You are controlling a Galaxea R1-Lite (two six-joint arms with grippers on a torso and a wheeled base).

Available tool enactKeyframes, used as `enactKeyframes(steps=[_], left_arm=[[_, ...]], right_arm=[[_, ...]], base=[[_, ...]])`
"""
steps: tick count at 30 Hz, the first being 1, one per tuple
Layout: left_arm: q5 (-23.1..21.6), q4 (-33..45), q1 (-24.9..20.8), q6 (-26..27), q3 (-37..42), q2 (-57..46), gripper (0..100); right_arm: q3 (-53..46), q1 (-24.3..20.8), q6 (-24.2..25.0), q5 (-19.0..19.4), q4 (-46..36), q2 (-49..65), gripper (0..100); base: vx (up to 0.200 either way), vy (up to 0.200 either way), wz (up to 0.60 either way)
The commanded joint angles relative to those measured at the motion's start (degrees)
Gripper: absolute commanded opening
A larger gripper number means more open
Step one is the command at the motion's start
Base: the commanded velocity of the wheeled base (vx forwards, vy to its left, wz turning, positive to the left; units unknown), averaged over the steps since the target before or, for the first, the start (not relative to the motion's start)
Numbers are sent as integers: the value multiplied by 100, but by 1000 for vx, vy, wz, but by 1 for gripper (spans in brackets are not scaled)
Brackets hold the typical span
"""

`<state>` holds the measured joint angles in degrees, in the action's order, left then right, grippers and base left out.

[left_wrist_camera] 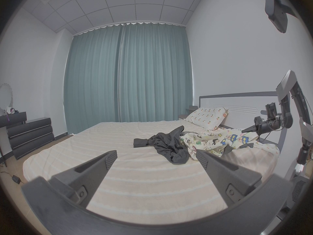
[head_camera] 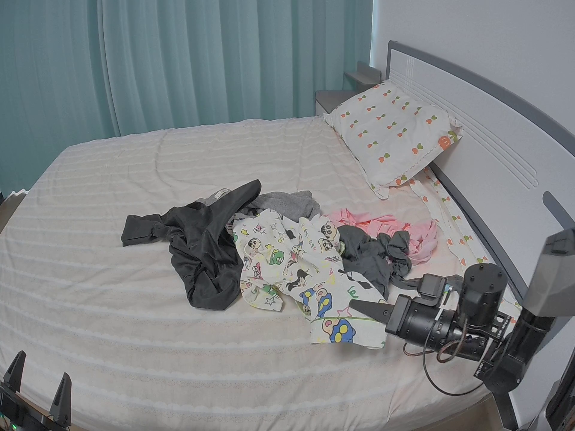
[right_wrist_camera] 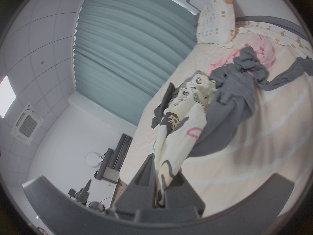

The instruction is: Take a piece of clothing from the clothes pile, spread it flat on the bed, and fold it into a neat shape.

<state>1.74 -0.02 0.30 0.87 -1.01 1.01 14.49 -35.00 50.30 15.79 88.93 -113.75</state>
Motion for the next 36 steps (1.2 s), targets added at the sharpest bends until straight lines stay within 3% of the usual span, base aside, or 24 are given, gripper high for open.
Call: enactKeyframes(steps=[1, 8, 13, 19, 20, 27, 36], left_arm=[[-7, -6, 5, -25, 101, -92, 100], [-157, -15, -4, 230, 92, -48, 100], [-201, -15, -4, 230, 101, -75, 100], [-201, -15, -4, 221, 101, -75, 100], [-201, -15, -4, 221, 101, -75, 100], [-201, -15, -4, 168, 101, -75, 100], [-201, -6, -4, 10, 101, -75, 100]], right_arm=[[-430, -306, -29, 3, 54, 890, 0], [-755, -297, -319, -14, 54, 890, 0], [-483, 406, -433, -5, 54, -60, 0], [-131, 863, -855, 21, 54, -1308, 0], [-140, 863, -899, 12, 54, -1431, 100], [-166, 837, -1207, -14, 54, -2090, 100], [-377, 819, -1277, -102, 63, -1896, 100]], base=[[0, 0, 0], [0, 0, 0], [0, 0, 0], [0, 0, 0], [0, 0, 0], [0, 0, 0], [0, 0, 0]])
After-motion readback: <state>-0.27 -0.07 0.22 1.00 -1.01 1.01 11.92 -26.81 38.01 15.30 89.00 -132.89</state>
